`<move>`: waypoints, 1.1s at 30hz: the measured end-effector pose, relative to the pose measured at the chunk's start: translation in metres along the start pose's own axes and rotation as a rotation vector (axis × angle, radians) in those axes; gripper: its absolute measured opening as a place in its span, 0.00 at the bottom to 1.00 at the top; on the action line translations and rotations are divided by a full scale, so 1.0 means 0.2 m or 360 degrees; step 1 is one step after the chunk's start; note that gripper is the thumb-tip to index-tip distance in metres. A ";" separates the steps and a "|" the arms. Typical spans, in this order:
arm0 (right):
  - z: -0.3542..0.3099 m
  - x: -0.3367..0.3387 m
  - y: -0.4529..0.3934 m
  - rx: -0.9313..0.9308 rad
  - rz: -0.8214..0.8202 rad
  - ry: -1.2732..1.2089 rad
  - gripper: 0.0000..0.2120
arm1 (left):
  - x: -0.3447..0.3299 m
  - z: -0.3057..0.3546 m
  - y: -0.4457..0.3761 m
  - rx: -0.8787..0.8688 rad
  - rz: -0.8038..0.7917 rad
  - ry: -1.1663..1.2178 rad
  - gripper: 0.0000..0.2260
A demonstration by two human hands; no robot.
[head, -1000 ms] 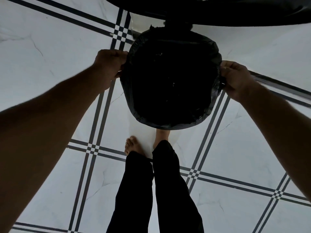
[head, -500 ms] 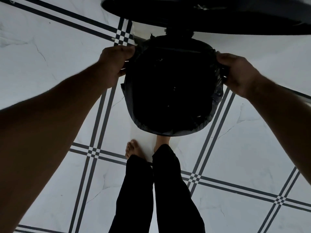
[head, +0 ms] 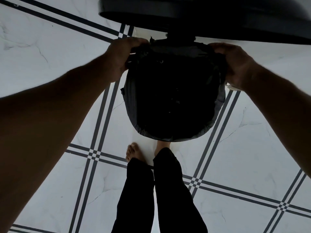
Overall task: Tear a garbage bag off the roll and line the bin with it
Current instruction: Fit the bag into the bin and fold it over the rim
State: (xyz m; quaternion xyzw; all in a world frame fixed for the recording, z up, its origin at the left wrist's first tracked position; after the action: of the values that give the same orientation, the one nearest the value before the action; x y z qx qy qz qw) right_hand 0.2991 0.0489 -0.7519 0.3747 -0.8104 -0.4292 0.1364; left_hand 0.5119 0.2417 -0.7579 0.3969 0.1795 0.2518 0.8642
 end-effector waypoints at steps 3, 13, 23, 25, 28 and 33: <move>-0.04 -0.06 0.00 0.0032 -0.0181 -0.0040 0.07 | -0.03 0.03 -0.03 0.0009 0.0005 -0.0160 0.14; -0.06 -0.10 -0.06 0.0007 -0.0010 0.0234 0.02 | -0.06 -0.06 -0.26 0.0083 0.0012 -0.0373 0.27; -0.09 -0.06 -0.08 0.0254 0.0281 0.0591 0.11 | 0.15 -2.31 0.07 0.0954 0.0765 -0.1032 0.22; -0.09 -0.05 -0.06 0.0231 0.0230 0.0472 0.10 | 0.16 -2.29 0.07 0.1002 0.0732 -0.1322 0.21; -0.06 -0.04 -0.01 0.0110 0.0102 0.0325 0.13 | 0.23 -2.44 -0.03 0.0756 0.0661 -0.1404 0.21; -0.03 0.08 0.07 0.0317 0.0207 0.0290 0.04 | 0.28 -2.25 -0.13 0.0495 0.0579 -0.0847 0.18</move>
State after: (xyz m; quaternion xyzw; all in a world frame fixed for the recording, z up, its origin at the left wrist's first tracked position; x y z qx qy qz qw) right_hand 0.2844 0.0387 -0.7386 0.3706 -0.8557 -0.3012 0.1991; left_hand 0.3351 0.5276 -1.0623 0.6007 -0.0893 0.2591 0.7510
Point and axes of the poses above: each hand's wrist, its own y-axis away from the middle knuckle, its own x-axis out of the back of the hand, z = x × y, the point moved 8 cm from there along -y, towards the middle knuckle, and after that the axes turned 6 degrees about -z, right-handed, at the moved point
